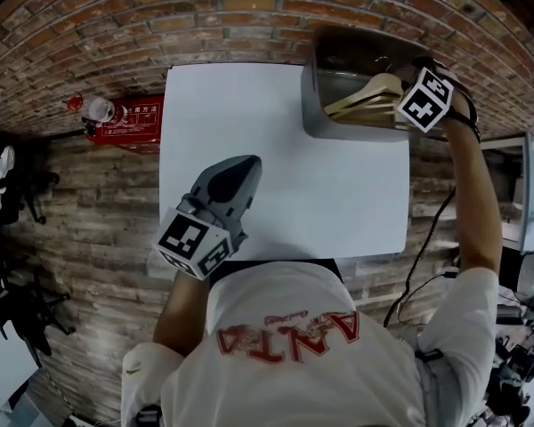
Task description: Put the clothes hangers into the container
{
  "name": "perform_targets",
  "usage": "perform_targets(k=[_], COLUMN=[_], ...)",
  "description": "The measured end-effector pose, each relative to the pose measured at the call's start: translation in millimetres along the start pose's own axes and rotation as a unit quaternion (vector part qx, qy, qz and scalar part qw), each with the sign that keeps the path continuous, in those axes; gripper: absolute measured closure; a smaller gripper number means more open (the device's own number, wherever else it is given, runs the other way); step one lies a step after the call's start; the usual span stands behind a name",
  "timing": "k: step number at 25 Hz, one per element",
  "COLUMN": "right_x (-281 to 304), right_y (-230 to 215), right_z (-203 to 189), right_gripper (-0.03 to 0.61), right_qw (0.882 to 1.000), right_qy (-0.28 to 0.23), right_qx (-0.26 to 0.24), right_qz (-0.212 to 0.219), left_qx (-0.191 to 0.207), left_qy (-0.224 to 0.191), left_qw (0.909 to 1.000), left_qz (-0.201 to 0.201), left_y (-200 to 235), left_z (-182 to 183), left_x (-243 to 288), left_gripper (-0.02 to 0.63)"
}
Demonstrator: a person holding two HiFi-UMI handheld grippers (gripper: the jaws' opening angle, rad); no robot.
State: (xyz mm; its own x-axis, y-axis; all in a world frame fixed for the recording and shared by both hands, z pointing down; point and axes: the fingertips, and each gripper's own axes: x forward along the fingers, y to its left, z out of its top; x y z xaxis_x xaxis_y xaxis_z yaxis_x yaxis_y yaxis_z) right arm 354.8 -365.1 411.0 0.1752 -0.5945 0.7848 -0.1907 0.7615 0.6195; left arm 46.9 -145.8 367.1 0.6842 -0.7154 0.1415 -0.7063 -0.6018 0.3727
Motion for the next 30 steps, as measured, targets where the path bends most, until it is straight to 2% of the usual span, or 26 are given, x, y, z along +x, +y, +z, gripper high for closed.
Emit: perform_targets(k=[3, 5, 7, 10, 16, 18, 21, 25, 26, 27, 30], right_x=[-54.2, -90.7, -120.7, -155.1, -190.2, -196.2, -205.9, -221.1, -224.5, -228.3, -242.8], right_y=[-9.1, -7.0, 1.1, 23.7, 74.9, 89.8, 112.2, 141.4, 148.8, 155.7, 171.1], right_z=[10.4, 15.5, 18.2, 20.5, 21.9, 23.4, 26.0, 40.0, 43.9, 48.4, 65.9], right_gripper=[0.455, 0.525, 0.564, 0.575, 0.575, 0.575, 0.576, 0.577, 0.577, 0.577, 0.577], right_qw=[0.994, 0.981, 0.969, 0.951, 0.906, 0.888, 0.852, 0.786, 0.773, 0.764, 0.747], right_qy=[-0.068, -0.118, -0.154, -0.189, -0.248, -0.267, -0.297, -0.346, -0.354, -0.360, -0.380], right_qx=[0.078, 0.137, 0.174, 0.217, 0.320, 0.354, 0.416, 0.507, 0.521, 0.531, 0.541], right_qz=[-0.041, -0.063, -0.087, -0.114, -0.127, -0.124, -0.110, -0.079, -0.074, -0.072, -0.059], left_qx=[0.005, 0.011, 0.016, 0.027, 0.054, 0.063, 0.073, 0.088, 0.092, 0.096, 0.104], left_qy=[0.000, -0.001, -0.001, -0.006, 0.001, 0.001, -0.002, -0.006, -0.007, -0.007, -0.009], left_qw=[0.9999, 0.9997, 0.9993, 0.9985, 0.9956, 0.9946, 0.9932, 0.9913, 0.9909, 0.9904, 0.9890], left_qz=[-0.013, -0.023, -0.033, -0.048, -0.076, -0.083, -0.091, -0.097, -0.098, -0.099, -0.104], left_y=[-1.3, -2.5, -4.4, -7.8, -26.1, -31.6, -37.8, -43.8, -45.0, -46.2, -49.1], left_z=[7.5, 12.7, 17.9, 23.0, 33.2, 37.0, 44.8, 51.3, 53.0, 54.5, 58.6], left_x=[-4.0, -7.4, -11.0, -15.8, -27.4, -31.7, -37.9, -46.2, -48.1, -49.9, -56.0], left_gripper=[0.604, 0.604, 0.604, 0.604, 0.604, 0.604, 0.604, 0.604, 0.604, 0.604, 0.604])
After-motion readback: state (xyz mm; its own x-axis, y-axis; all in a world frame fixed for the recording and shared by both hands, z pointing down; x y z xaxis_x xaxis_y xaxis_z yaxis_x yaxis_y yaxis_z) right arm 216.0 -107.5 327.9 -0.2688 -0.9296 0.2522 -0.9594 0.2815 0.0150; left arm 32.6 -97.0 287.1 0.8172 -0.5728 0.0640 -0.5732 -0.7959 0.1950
